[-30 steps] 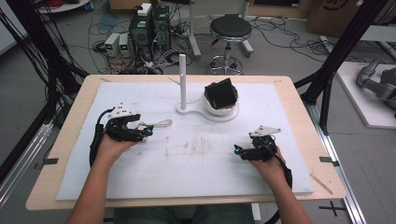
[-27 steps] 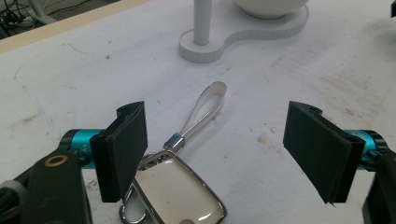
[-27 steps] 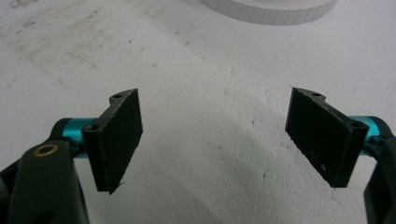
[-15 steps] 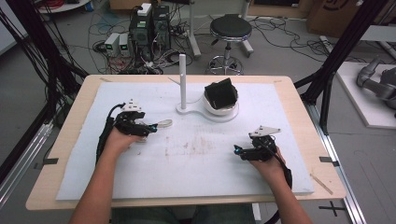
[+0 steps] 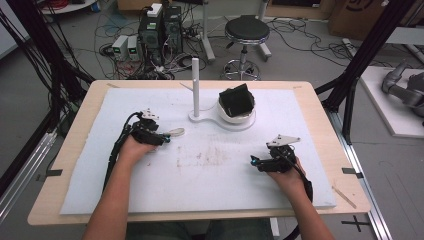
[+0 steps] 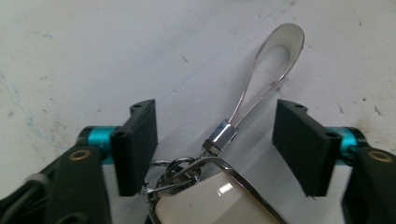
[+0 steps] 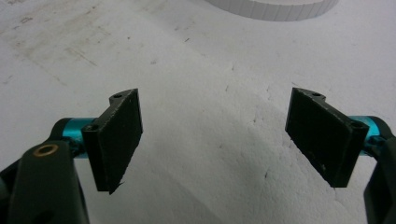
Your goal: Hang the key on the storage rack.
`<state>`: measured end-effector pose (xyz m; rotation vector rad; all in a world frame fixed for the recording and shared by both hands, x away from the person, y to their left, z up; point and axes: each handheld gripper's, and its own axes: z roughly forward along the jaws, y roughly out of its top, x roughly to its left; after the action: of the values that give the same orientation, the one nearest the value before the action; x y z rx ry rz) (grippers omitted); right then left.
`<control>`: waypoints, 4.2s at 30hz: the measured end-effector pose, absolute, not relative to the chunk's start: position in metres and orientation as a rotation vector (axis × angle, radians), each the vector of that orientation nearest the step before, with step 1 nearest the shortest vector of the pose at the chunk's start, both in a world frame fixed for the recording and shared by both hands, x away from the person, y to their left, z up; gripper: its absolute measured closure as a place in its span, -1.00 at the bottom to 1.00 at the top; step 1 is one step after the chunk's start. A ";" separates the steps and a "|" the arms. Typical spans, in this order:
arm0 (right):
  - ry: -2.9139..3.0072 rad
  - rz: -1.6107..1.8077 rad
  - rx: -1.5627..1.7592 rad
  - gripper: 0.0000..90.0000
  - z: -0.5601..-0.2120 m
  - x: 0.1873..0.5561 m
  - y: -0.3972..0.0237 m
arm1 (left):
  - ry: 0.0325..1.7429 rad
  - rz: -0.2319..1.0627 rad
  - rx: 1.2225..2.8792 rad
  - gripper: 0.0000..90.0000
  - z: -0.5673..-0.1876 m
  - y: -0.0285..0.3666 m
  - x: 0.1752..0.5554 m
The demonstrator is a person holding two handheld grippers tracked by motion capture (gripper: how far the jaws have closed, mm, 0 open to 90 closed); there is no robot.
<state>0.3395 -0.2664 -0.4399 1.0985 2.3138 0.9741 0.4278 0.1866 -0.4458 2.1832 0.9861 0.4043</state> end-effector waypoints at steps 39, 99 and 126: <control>2.327 0.968 1.086 -0.58 -0.439 0.337 -0.262 | 0.785 0.449 1.967 0.81 -0.367 0.193 0.397; 2.335 0.980 1.065 -0.58 -0.440 0.338 -0.261 | 0.700 0.609 1.993 0.81 -0.286 0.121 0.427; 2.335 0.979 1.079 -0.58 -0.441 0.337 -0.264 | 0.770 0.608 1.998 0.42 -0.301 0.119 0.439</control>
<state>0.3375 -0.2643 -0.4406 1.0789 2.3355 0.9795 0.4391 0.1192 -0.3011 1.9982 0.7700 0.6076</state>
